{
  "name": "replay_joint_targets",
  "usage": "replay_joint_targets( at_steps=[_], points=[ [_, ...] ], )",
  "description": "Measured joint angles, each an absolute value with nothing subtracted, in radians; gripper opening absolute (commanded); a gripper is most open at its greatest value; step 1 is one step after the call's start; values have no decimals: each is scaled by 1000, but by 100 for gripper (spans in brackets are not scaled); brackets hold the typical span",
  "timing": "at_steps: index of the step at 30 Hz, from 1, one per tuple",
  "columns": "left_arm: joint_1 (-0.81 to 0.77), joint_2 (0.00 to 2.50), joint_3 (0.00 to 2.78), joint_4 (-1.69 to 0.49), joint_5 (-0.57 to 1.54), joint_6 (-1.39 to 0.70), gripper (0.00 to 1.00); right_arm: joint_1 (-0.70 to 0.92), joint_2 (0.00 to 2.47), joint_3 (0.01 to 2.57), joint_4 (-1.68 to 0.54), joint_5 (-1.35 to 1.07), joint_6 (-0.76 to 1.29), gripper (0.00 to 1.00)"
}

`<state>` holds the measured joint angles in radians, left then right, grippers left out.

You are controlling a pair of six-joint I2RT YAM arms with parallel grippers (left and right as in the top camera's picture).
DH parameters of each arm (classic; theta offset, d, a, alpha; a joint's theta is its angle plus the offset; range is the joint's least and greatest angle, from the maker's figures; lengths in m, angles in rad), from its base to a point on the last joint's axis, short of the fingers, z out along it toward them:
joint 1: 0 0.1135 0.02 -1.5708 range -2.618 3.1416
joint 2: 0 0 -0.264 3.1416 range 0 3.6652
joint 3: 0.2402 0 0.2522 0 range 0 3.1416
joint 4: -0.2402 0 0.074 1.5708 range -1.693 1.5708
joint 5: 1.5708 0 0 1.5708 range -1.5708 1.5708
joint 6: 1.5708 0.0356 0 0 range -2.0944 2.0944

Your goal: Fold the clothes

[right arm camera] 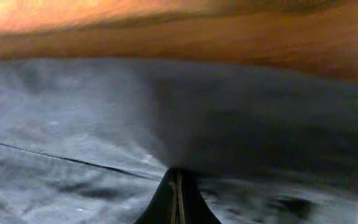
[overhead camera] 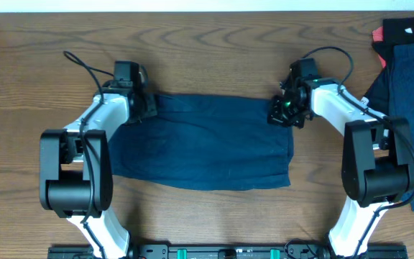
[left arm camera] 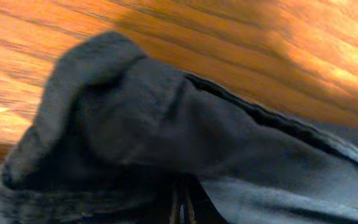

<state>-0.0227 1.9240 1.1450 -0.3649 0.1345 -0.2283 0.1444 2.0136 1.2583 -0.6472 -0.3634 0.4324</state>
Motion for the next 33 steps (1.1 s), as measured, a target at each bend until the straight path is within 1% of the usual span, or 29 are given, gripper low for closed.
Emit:
replay_joint_targets(
  at_steps=[7,9,10,14,17,18,19,20,21,22,24,25,26,28,30,31,33],
  points=[
    [84,1921,1147,-363,157,-318,7,64,2014,1262,-658,-353,426,1],
    [120,1919,1147,-366,158,-328,10,28,2014,1267,-673,-337,424,1],
    [132,1916,1147,-368,158,-332,10,15,2014,1272,-685,-328,423,1],
    [164,1881,1140,-383,166,-342,10,-25,2018,1321,-772,-285,409,1],
    [162,1803,1138,-411,178,-344,13,-22,2018,1399,-864,-285,393,1],
    [161,1772,1138,-421,181,-344,16,-20,2017,1423,-881,-289,389,1],
    [160,1733,1138,-432,184,-344,24,-16,2016,1452,-904,-297,381,1],
    [160,1685,1138,-450,186,-340,37,-11,2012,1476,-917,-312,372,1],
    [160,1638,1138,-471,188,-342,49,-2,2003,1498,-925,-333,357,1],
    [160,1593,1138,-492,190,-345,57,9,1993,1509,-928,-350,348,2],
    [160,1515,1138,-536,195,-343,67,48,1968,1525,-935,-381,331,3],
    [160,1477,1138,-565,196,-350,75,76,1955,1529,-941,-394,324,4],
    [160,1454,1138,-586,196,-348,79,109,1946,1532,-947,-404,320,4],
    [160,1422,1138,-630,196,-350,82,182,1940,1533,-954,-417,313,4],
    [160,1415,1138,-678,196,-352,89,255,1941,1528,-958,-410,323,5],
    [160,1417,1138,-702,195,-350,91,292,1941,1521,-962,-397,337,5],
    [160,1424,1137,-753,195,-355,92,358,1942,1501,-960,-355,375,4]
  ],
)
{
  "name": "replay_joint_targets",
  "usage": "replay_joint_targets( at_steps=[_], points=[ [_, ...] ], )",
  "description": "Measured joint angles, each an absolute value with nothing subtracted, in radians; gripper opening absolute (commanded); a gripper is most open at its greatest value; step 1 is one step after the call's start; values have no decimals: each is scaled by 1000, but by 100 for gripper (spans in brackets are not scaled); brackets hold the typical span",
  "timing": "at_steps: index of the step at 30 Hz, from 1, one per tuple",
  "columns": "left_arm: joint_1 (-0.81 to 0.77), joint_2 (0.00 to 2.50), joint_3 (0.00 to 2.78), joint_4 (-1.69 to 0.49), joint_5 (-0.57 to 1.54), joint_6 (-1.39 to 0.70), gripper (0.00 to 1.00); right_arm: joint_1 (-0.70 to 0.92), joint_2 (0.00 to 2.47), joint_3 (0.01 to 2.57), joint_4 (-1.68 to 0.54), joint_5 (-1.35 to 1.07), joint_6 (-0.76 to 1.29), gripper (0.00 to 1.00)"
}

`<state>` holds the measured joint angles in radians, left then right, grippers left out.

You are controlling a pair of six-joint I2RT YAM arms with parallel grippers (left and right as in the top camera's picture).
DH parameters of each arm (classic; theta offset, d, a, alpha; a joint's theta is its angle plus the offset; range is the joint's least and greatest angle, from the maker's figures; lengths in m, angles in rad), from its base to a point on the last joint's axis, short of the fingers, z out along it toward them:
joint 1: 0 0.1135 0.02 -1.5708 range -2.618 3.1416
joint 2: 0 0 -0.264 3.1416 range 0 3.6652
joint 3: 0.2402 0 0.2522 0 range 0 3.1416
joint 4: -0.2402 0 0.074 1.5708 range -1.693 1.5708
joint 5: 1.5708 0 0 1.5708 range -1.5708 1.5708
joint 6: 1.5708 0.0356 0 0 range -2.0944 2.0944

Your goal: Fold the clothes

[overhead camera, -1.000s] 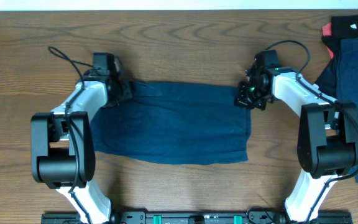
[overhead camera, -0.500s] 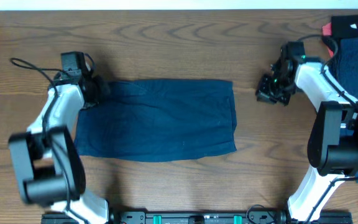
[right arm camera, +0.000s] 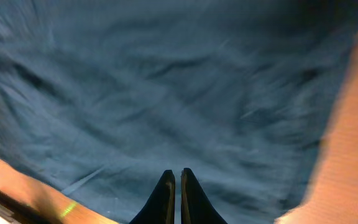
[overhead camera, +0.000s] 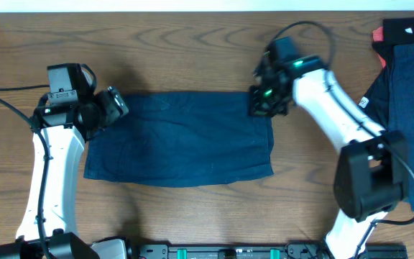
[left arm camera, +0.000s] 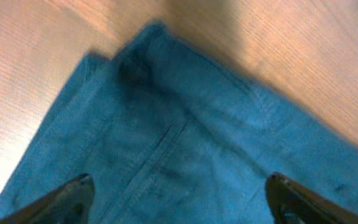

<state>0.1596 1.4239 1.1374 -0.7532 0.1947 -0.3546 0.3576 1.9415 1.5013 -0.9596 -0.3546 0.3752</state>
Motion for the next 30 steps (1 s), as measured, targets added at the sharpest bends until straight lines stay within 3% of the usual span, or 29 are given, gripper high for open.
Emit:
replay_joint_targets(
  at_steps=[11,22,30],
  points=[
    [160,1429,1137,-875,142,-355,96,447,2000,1343,-852,-256,474,1],
    [160,1429,1137,-888,130,-355,98,392,1986,1243,-769,-292,495,1],
    [160,1429,1136,-890,130,-355,98,291,1973,1227,-826,-257,497,1]
  ],
)
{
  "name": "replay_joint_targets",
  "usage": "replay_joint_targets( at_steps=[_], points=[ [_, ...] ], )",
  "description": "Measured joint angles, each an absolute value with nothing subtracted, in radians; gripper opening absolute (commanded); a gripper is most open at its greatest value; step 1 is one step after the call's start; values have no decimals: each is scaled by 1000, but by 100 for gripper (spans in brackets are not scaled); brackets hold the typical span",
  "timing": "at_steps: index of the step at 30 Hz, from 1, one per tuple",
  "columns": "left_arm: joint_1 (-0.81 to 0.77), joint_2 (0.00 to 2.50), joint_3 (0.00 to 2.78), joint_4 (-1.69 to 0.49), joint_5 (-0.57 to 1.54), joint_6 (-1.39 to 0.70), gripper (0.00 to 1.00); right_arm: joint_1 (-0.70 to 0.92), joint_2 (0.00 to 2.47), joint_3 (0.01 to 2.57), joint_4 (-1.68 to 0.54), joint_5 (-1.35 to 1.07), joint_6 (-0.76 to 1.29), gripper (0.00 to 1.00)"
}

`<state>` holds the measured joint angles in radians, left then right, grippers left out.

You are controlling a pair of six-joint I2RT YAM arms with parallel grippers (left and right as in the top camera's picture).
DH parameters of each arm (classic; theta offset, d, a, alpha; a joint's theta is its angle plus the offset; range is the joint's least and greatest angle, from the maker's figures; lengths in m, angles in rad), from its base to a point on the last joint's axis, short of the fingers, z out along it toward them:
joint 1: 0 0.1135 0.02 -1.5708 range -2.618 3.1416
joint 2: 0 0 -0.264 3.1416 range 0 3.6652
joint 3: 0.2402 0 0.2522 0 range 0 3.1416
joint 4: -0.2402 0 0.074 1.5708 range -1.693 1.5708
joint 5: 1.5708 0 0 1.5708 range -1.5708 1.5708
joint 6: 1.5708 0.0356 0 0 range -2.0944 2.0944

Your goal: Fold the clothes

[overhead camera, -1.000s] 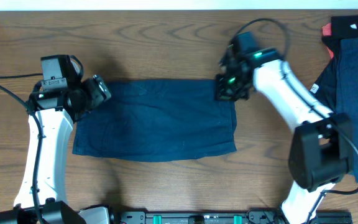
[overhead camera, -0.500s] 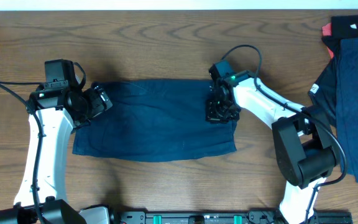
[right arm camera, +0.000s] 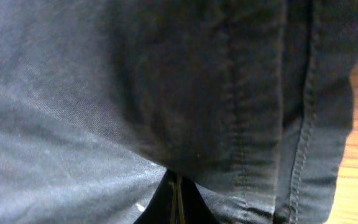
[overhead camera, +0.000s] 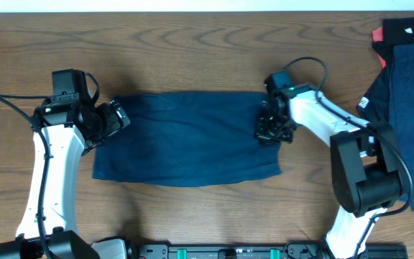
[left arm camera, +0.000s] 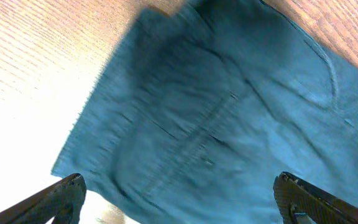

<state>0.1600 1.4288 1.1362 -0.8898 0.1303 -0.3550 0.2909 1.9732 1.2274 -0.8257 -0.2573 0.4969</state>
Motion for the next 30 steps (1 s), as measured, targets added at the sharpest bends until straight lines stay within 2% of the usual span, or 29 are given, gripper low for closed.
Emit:
replay_joint_targets(
  at_steps=[14,26,27,28,29,30],
  points=[
    [160,1431,1134,-892,145,-286,98,37,1963,1227,-859,-162,483,1],
    [160,1610,1130,-885,239,-199,98,-25,1968,1288,-1037,18,521,1],
    [160,1628,1128,-882,258,-183,98,-29,1963,1314,-1068,38,524,4],
    [160,1635,1126,-878,270,-178,98,-29,1960,1328,-1080,46,525,13],
    [160,1642,1125,-872,282,-173,98,-29,1947,1348,-1096,57,534,31],
    [159,1645,1124,-867,290,-165,98,-29,1931,1362,-1108,66,538,66]
  ],
)
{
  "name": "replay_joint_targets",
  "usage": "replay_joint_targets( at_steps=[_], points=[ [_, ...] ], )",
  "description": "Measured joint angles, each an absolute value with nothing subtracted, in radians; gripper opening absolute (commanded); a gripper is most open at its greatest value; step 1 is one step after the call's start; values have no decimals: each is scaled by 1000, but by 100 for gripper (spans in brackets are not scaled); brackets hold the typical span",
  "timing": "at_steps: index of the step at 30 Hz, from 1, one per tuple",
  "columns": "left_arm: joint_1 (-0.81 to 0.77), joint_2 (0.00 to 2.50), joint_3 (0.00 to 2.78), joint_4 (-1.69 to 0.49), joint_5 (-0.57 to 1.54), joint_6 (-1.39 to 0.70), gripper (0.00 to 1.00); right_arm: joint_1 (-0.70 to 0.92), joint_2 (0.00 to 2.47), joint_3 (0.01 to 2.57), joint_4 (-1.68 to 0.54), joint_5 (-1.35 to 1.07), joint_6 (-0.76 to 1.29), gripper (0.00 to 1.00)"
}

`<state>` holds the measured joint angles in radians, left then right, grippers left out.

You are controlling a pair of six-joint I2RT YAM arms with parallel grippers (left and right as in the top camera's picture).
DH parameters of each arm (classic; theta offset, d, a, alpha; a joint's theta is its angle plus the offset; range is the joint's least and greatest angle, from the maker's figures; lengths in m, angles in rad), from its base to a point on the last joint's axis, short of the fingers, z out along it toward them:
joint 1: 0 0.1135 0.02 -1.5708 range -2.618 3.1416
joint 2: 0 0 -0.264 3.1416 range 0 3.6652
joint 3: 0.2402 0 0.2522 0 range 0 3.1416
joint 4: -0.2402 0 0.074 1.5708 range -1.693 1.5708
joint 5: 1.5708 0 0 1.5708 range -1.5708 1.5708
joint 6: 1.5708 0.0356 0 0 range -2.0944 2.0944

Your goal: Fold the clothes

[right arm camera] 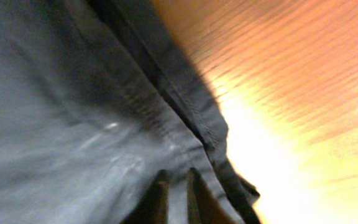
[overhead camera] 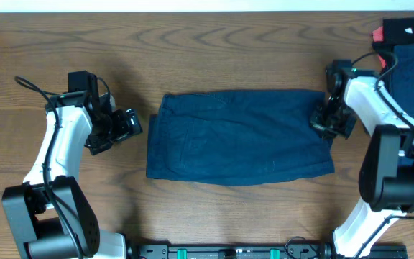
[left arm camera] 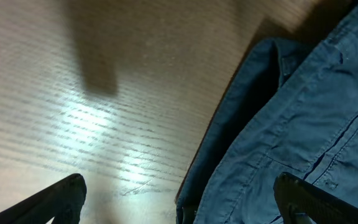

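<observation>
A dark blue garment [overhead camera: 239, 137] lies folded flat in the middle of the wooden table [overhead camera: 207, 43]. My right gripper [overhead camera: 329, 122] sits on its right edge. In the right wrist view this gripper [right arm camera: 178, 190] has its fingers narrowly apart with a strip of the cloth [right arm camera: 73, 93] between them, beside the hem. My left gripper [overhead camera: 131, 128] is open over bare wood just left of the garment. In the left wrist view that gripper [left arm camera: 179, 199] has its fingers spread wide, with the garment's left edge [left arm camera: 278, 112] ahead to the right.
A heap of other clothes [overhead camera: 408, 65], dark blue, black and red, lies at the table's right edge beside my right arm. A small red piece shows at the bottom right corner. The arm bases stand along the front edge.
The garment lies well to the right of where it was, and my right gripper has moved right with its edge. My left gripper, still open, is now off the cloth over bare wood.
First both grippers were shut on the garment's back corners. Then the left gripper was open at the left end and the garment lay further left, the right gripper still shut on it. The right gripper then held the right edge, and the garment now lies further right.
</observation>
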<state>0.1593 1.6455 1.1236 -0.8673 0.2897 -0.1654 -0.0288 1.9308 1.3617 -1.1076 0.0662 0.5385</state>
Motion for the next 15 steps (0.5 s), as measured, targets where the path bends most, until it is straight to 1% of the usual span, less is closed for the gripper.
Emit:
replay_joint_targets(
  at_steps=[1,2,3,5,9,15],
  points=[
    [158,1647,1123,-863,297,-154,98,-29,1905,1375,-1111,68,533,81],
    [156,1647,1123,-860,307,-140,98,-29,1872,1386,-1115,65,528,88],
    [154,1647,1123,-856,316,-128,98,-29,1841,1393,-1115,60,517,91],
    [146,1647,1123,-847,336,-105,98,-29,1765,1405,-1116,19,480,93],
    [124,1649,1122,-808,365,-73,98,-29,1655,1417,-1147,-98,398,92],
    [99,1729,1122,-743,414,-9,98,-14,1626,1418,-1191,-239,297,91]
  ],
)
